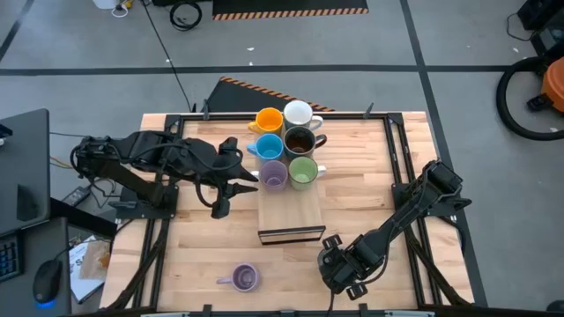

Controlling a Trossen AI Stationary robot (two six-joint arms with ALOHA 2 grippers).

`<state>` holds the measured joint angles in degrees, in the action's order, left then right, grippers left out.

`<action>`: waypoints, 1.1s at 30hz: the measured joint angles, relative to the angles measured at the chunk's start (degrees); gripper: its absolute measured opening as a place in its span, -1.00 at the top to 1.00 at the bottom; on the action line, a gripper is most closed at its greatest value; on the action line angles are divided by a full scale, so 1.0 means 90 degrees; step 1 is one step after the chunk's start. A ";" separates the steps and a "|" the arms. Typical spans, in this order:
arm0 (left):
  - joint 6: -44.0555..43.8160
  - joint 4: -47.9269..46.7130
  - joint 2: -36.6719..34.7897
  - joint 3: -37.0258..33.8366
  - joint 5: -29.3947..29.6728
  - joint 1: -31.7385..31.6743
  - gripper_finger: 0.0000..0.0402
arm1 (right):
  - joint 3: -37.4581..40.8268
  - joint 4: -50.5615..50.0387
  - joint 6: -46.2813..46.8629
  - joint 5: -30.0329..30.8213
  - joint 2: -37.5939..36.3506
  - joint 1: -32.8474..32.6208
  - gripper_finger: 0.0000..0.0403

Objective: Place coffee mugs
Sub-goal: Put the blue patterned mug on the shelf

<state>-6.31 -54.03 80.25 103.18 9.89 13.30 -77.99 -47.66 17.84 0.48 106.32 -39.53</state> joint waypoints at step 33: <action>0.0612 -0.0248 0.0002 -0.0005 0.0769 0.0000 0.46 | -0.0201 -0.3425 0.1522 0.0105 -0.2393 0.0927 0.81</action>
<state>-0.80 -56.26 80.27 103.13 16.81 13.30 -79.81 -78.49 31.55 1.43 84.78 -31.19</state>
